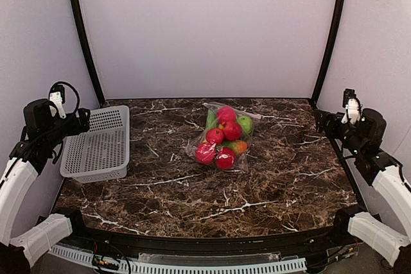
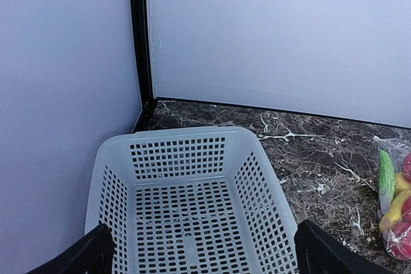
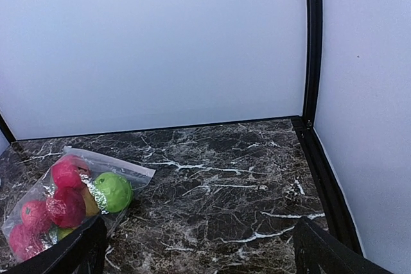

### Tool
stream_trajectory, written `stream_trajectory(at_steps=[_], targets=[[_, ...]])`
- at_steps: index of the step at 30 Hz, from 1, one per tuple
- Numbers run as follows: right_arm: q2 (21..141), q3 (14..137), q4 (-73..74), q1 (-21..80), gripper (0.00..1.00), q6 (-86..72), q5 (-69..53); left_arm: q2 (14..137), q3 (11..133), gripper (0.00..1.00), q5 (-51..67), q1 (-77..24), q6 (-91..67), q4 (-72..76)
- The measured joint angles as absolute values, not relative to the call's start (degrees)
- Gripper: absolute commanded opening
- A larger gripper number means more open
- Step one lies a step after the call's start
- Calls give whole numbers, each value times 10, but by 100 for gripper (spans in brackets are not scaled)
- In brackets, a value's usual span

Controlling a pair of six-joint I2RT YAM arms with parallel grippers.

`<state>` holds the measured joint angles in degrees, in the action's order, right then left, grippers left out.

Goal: Place the food in the zip-top bag and seal the zipper
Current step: Reset both arms

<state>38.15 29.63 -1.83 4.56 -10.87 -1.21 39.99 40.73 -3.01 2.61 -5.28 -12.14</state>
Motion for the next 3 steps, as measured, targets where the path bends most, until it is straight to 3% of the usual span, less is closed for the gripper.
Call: stream_trajectory(at_steps=[3], targets=[[382, 296, -18, 46, 99, -105, -12, 400, 407, 99, -31, 26, -52, -122]])
